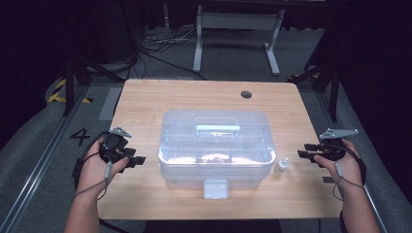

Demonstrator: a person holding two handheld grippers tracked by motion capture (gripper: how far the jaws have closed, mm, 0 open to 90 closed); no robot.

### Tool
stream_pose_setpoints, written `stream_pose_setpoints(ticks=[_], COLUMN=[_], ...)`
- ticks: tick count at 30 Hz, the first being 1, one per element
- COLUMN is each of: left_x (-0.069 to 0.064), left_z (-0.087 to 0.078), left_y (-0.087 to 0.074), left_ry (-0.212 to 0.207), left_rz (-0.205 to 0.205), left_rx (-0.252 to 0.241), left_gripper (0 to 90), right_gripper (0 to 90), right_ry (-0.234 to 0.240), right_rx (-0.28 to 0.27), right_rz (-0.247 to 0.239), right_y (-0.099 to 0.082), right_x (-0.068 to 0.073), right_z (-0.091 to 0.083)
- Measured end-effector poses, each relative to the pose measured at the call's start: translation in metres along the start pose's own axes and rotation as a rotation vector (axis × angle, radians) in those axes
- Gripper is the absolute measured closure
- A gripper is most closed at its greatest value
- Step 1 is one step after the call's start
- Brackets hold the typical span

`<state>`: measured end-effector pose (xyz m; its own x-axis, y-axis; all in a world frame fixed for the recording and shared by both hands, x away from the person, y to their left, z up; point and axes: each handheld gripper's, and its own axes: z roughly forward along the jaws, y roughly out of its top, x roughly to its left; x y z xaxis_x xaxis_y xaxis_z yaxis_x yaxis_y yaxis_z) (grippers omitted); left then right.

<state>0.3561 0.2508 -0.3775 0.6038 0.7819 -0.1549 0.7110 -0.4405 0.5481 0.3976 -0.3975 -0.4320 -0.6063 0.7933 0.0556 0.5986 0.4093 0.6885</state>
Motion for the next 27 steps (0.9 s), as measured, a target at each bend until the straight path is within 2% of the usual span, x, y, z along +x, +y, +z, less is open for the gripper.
stream_pose_setpoints(ticks=[6, 10, 12, 14, 16, 22, 27], left_x=[-0.018, -0.027, -0.033, -0.037, -0.044, -0.057, -0.068], left_z=[-0.021, -0.033, -0.041, -0.043, -0.047, -0.052, -0.052], left_y=[0.015, 0.025, 0.032, 0.035, 0.042, 0.058, 0.073], left_ry=[-0.011, -0.021, -0.032, -0.039, -0.05, -0.057, -0.108], left_rz=[0.071, 0.093, 0.118, 0.122, 0.144, 0.212, 0.237], left_rx=[-0.055, -0.069, -0.082, -0.086, -0.089, -0.103, -0.134], left_gripper=[30.1, 30.5, 30.9, 31.5, 33.4, 35.6, 35.6], right_gripper=[53.2, 53.3, 54.2, 54.2, 54.2, 54.0, 54.0], right_ry=[0.001, 0.002, 0.008, 0.012, 0.013, 0.014, 0.007], right_rx=[0.002, -0.001, -0.003, 0.001, 0.006, 0.012, 0.015], right_rz=[0.004, -0.005, -0.016, -0.012, -0.01, -0.007, -0.008], right_y=[0.0, 0.0, 0.0, 0.0, 0.0, -0.001, -0.004], right_x=[0.0, 0.002, 0.002, 0.003, 0.004, 0.006, 0.006], right_z=[0.0, 0.0, 0.001, 0.001, 0.002, 0.002, 0.002])
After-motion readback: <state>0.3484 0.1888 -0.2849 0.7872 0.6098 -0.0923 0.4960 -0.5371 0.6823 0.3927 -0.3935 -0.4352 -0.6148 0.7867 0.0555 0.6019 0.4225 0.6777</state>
